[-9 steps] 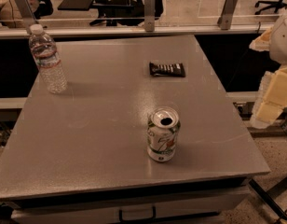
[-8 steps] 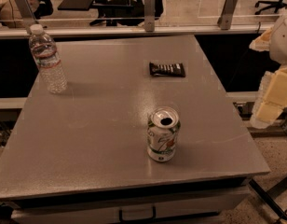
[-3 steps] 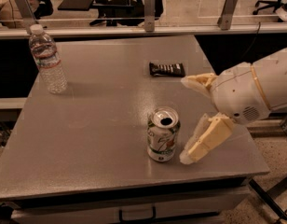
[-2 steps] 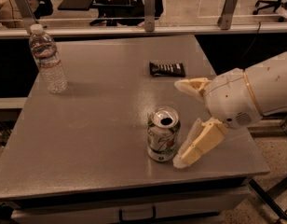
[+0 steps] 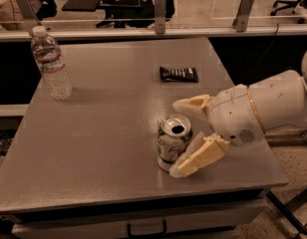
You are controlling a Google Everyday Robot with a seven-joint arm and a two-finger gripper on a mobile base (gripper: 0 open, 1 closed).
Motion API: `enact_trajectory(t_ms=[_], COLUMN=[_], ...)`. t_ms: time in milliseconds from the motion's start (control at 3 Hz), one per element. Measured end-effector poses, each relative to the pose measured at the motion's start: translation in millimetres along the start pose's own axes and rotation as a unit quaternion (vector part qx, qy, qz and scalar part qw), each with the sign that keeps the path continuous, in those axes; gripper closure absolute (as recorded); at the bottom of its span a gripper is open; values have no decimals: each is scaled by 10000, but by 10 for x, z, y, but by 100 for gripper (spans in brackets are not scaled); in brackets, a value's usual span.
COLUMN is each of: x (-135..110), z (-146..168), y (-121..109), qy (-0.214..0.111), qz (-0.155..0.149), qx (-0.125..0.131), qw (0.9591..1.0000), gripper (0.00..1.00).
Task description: Knock 7up can over
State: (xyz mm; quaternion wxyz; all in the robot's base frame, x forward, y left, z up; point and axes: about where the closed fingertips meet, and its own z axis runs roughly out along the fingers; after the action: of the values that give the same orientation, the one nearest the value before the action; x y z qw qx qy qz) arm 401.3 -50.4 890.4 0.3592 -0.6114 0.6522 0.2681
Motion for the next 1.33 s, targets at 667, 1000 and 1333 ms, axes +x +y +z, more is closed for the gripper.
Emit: enact_trajectory(t_ms=[667, 1000, 1333], x=[-107, -179, -208], z=[93, 27, 7], y=[4, -84, -290], qy=[-160, 35, 798], qz=[24, 9, 39], qx=[-201, -340, -609], qw=[9997, 9994, 9949], gripper=[65, 88, 100])
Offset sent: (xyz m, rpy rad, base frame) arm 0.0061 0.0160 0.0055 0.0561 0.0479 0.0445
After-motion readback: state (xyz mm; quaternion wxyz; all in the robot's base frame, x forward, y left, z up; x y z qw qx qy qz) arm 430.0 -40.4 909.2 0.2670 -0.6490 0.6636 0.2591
